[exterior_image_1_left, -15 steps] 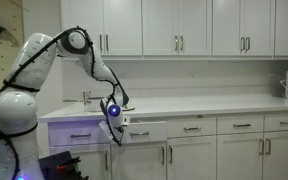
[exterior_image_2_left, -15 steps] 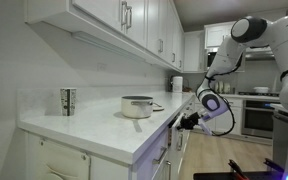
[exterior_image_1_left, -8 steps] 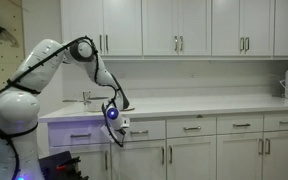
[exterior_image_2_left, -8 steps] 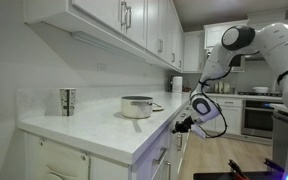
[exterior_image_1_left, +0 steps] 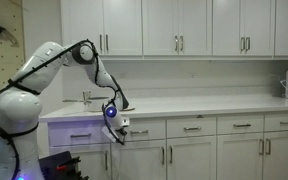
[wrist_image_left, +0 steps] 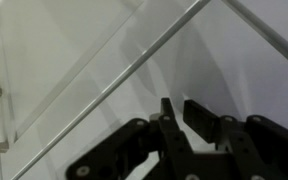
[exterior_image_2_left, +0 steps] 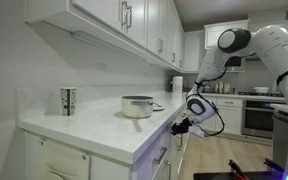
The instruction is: Close the second drawer from the left
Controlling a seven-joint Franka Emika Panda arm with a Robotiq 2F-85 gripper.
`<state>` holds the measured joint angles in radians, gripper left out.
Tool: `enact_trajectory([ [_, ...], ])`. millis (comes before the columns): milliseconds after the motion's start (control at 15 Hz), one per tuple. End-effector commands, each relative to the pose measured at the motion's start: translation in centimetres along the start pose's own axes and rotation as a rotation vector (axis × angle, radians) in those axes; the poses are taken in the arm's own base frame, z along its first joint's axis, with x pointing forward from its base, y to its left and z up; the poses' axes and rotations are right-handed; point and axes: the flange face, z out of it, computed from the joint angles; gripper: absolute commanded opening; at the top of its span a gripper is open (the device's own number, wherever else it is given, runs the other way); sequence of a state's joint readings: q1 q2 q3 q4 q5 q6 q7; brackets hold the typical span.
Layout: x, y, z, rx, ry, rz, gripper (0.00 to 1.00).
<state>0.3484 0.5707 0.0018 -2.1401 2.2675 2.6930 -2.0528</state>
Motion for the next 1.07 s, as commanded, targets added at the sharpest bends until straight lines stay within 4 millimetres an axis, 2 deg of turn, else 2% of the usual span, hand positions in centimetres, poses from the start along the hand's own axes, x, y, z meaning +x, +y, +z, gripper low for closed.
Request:
enact_trajectory([
  [0, 2.7, -1.0, -0.9, -0.072, -0.072, -0.055, 0.55],
  [67, 2.9, -0.5, -2.8, -0.142, -0.126, -0.074, 0.62],
  [133, 2.0, -0.4, -4.1, -0.176, -0.178, -0.084, 0.69],
  [267, 0.6, 0.5, -7.9, -0.264, -0.255, -0.104, 0.87],
  [333, -0.7, 1.3, -9.1, -0.301, -0.3, -0.11, 0.95],
  [400, -1.8, 1.9, -10.2, -0.338, -0.337, -0.117, 0.99],
  [733, -8.5, 6.3, -17.3, -0.428, -0.534, -0.082, 1.0],
  [800, -6.8, 6.5, -14.2, -0.416, -0.508, -0.109, 1.0],
  [867, -8.0, 7.3, -15.6, -0.435, -0.536, -0.095, 1.0],
  [1000, -8.9, 7.6, -17.0, -0.442, -0.549, -0.085, 1.0],
])
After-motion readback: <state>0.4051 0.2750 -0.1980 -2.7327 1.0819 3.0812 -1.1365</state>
